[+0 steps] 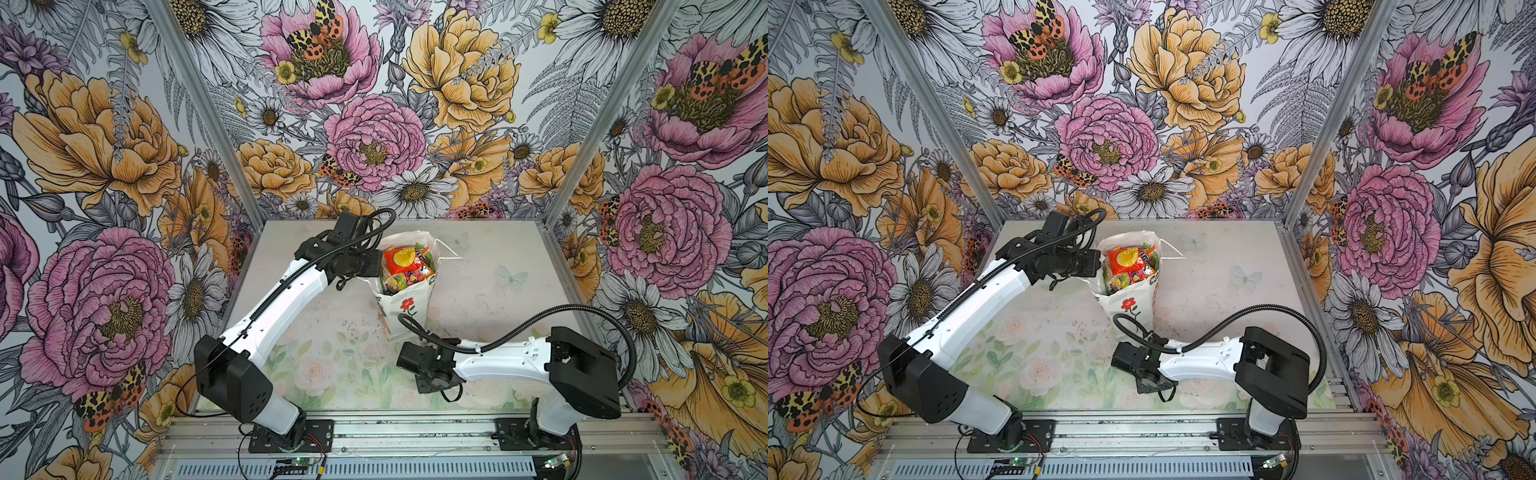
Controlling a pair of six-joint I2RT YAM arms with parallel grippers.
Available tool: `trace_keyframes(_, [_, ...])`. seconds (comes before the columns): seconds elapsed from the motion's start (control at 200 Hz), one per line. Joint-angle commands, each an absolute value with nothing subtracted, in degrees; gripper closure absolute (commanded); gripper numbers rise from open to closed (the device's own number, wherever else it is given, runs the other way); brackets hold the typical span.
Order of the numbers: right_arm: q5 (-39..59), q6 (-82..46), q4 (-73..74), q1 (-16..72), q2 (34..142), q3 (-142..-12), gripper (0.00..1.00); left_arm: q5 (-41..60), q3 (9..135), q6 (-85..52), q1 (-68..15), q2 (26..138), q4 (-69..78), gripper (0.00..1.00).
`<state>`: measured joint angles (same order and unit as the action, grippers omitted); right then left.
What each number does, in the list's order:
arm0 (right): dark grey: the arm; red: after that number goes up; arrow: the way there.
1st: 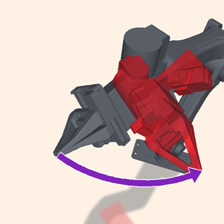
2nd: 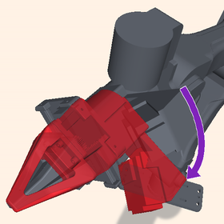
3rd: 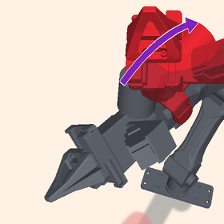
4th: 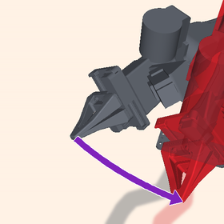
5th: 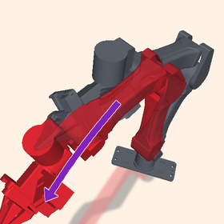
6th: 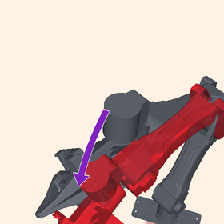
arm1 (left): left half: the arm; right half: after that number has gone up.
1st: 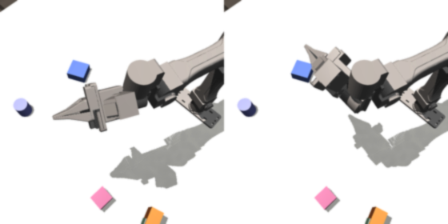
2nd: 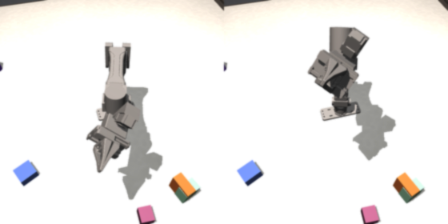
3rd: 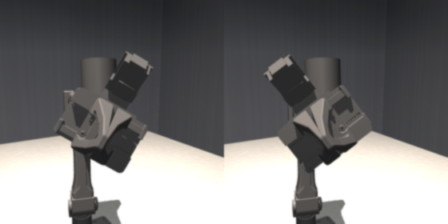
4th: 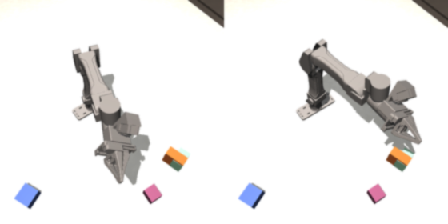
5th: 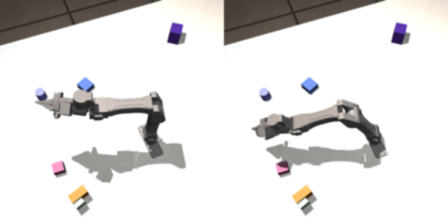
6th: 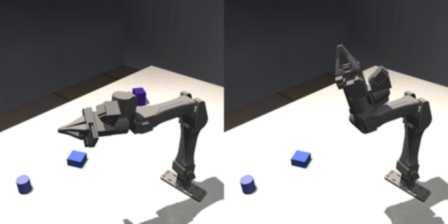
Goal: Place the snacks into the paper bag
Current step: 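Lift the orange candy and carry it over the bag with the right gripper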
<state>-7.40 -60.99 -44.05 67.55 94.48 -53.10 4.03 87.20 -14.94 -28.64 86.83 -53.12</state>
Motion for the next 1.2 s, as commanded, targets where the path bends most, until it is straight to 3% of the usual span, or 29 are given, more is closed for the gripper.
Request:
trace_keyframes(0.0, [-9.03, -61.85, -45.01, 67.42, 94.0, -51.29, 0.76, 2.84, 87.28, -14.16, -28.35, 84.55, -50.26, 1.0])
trace_keyframes(0.39, [-9.55, -62.27, -45.31, 66.15, 87.58, -50.07, 0.83, 2.64, 87.31, -14.12, -28.39, 84.55, -50.26, 1.0])
trace_keyframes(0.626, [-11.15, -57.25, -51.64, 59.96, 72.95, -54.64, 0.85, 2.94, 87.28, -14.07, -28.43, 84.73, -50.27, 1.0])
trace_keyframes(0.841, [-17.0, -49.37, -60.73, 54.25, 68.15, -68.08, 0.86, 2.79, 87.28, -14.23, -28.48, 84.64, -50.23, 1.0])
trace_keyframes(1.196, [-26.94, -40.88, -59.38, 53.41, 73.25, -89.72, 0.86, 3.13, 87.29, -14.24, -28.39, 84.55, -50.23, 1.0])
